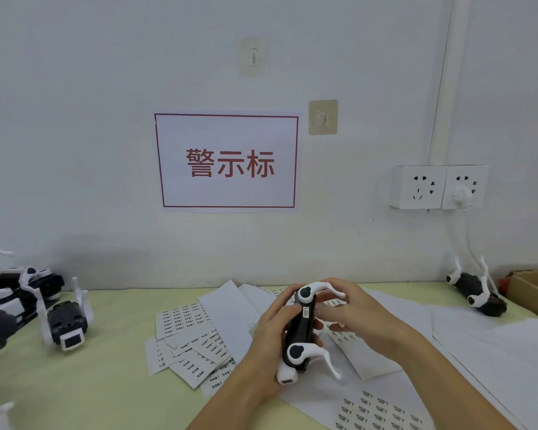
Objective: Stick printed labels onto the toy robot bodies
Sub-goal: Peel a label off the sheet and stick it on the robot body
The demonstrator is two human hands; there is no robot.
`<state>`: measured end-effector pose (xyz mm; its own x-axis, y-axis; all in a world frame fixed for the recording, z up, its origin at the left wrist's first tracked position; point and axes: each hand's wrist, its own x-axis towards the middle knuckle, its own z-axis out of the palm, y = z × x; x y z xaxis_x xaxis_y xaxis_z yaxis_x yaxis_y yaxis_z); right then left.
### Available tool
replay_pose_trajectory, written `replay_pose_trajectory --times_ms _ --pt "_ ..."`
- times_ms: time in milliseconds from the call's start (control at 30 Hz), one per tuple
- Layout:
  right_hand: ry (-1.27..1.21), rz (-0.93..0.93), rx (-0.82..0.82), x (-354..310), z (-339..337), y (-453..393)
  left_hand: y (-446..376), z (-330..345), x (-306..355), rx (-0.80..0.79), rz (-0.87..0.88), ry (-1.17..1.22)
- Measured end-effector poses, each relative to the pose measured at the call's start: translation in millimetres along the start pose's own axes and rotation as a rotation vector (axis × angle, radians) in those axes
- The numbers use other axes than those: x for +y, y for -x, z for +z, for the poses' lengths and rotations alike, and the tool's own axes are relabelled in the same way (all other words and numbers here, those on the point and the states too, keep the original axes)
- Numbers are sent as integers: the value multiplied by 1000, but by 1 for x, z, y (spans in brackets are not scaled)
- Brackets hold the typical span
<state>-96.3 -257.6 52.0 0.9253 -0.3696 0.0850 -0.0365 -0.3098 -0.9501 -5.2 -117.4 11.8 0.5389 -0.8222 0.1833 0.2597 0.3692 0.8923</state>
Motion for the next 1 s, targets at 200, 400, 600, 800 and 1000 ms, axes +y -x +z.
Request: replay_pose_trajectory --times_ms 200,400,600,800,1000 --pt "-43 -35 -40 4 4 1 -5 -6 -6 50 -21 -21" --pt "-74 -29 -17 5 5 -1 -3 -3 -3 40 -20 -54" --pt "-108 -13 -9 7 4 -2 -2 -3 -4 27 -29 -60" --pt "-150 16 5 9 5 -2 0 -3 -2 -16 -44 -13" --pt "-171 16 -19 10 2 0 0 -4 -3 6 -39 -40"
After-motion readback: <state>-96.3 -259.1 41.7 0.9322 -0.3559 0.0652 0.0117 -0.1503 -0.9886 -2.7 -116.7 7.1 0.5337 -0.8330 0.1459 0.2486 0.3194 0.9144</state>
